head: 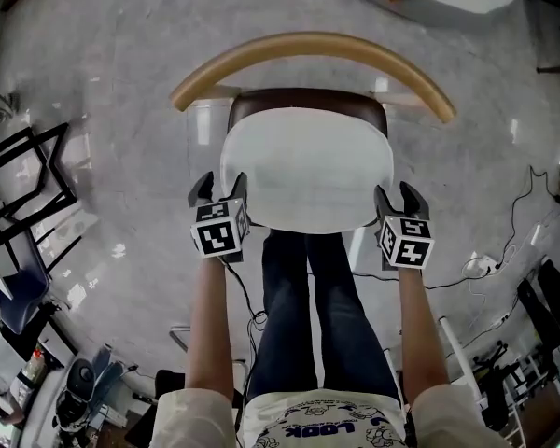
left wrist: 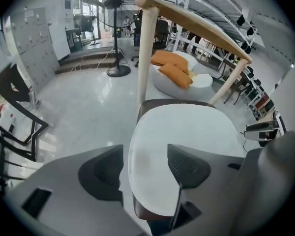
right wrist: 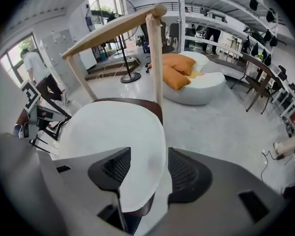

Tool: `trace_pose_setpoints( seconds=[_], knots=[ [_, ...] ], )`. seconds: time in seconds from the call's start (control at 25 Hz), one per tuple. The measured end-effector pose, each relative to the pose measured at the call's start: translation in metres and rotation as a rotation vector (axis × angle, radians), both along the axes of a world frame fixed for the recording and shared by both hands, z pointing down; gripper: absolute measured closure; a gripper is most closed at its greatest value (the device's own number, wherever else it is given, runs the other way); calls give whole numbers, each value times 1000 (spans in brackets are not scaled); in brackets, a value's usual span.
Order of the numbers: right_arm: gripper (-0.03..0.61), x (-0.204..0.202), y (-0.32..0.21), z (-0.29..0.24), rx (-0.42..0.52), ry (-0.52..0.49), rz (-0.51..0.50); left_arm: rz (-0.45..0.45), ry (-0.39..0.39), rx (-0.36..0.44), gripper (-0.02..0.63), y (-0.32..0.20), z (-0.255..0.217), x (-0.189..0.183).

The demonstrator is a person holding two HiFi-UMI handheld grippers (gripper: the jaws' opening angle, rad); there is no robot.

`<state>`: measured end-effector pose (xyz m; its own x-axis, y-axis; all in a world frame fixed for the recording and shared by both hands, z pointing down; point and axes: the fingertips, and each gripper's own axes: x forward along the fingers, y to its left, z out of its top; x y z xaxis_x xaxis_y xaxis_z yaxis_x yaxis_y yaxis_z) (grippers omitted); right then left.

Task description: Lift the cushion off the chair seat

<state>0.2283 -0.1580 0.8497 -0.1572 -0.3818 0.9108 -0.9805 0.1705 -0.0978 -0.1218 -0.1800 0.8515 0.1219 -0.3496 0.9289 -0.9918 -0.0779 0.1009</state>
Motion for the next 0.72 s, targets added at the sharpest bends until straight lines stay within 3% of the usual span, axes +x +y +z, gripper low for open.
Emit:
trace_pose_setpoints(
  seconds=[0.2,0.44,0.72],
  knots=[
    [321,2,-2,28,-36,-17,-12,35,-17,-41,336,-2,29,-4],
    [299,6,4,56,-93,-31,-15,6,34,-77,322,2,55,-7],
    [298,7,2,68,-139,-121,28,12,125,-100,313,-2,68,-5]
  ],
)
